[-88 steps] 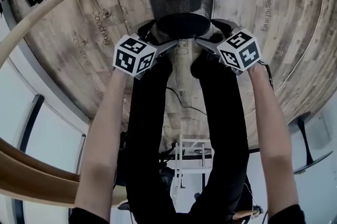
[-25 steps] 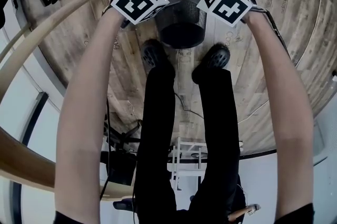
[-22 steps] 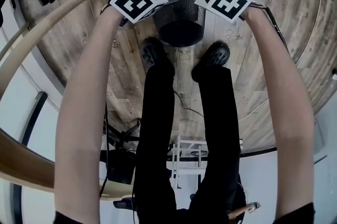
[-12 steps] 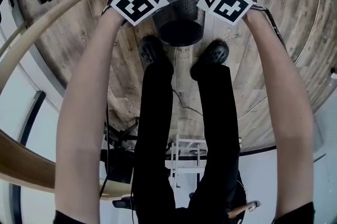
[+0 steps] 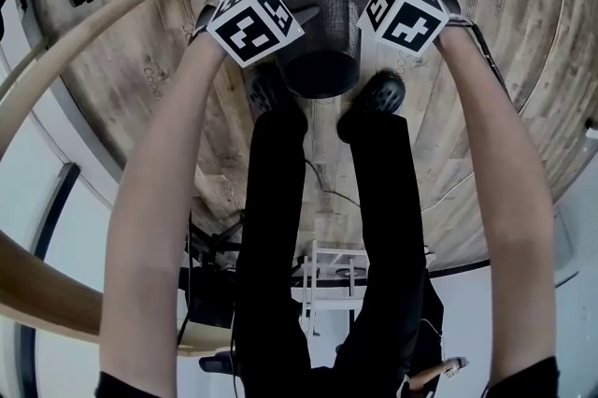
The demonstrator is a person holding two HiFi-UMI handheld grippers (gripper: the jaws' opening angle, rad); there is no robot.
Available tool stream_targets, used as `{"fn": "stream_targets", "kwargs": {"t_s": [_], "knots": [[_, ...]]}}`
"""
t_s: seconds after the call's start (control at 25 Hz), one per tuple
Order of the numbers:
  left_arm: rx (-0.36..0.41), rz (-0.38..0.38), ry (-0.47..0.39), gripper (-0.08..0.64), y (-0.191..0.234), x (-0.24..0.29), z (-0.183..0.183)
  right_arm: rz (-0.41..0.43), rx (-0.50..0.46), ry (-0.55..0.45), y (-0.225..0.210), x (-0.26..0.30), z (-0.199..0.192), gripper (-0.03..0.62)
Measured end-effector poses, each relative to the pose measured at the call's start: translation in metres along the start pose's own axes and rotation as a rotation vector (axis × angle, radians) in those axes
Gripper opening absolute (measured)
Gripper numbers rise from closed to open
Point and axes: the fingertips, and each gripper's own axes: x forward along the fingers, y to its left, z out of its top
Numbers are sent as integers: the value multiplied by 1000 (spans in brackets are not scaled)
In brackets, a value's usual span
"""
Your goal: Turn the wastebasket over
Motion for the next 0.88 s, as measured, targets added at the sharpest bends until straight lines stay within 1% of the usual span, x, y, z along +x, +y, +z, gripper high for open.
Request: {"fn": "stream_targets", "kwargs": {"t_s": [0.12, 0.24, 0.36, 0.44, 0.64, 0.72, 0.8, 0.88], "knots": [[-26, -57, -2, 200, -5, -1, -3, 16, -67, 6, 7, 0, 0, 69], [-58, -141, 15, 169, -11, 0, -9, 61, -122, 27, 17, 1, -2, 66], [-92, -229, 45, 150, -18, 1, -14, 107, -177, 44, 25, 3, -1, 63], [-100, -266, 47, 143, -18, 1, -14, 113, -194, 44, 26, 3, -1, 61], [-90, -300, 51, 114, -20, 0, -9, 86, -178, 32, 24, 2, -3, 61], [-104, -317, 48, 94, -26, -1, -7, 89, -175, 35, 27, -1, -5, 61], [-114, -323, 42, 85, -31, -5, -6, 94, -185, 34, 32, -5, -4, 61], [-107, -320, 37, 81, -36, -10, -4, 98, -202, 35, 36, -10, -2, 61]]}}
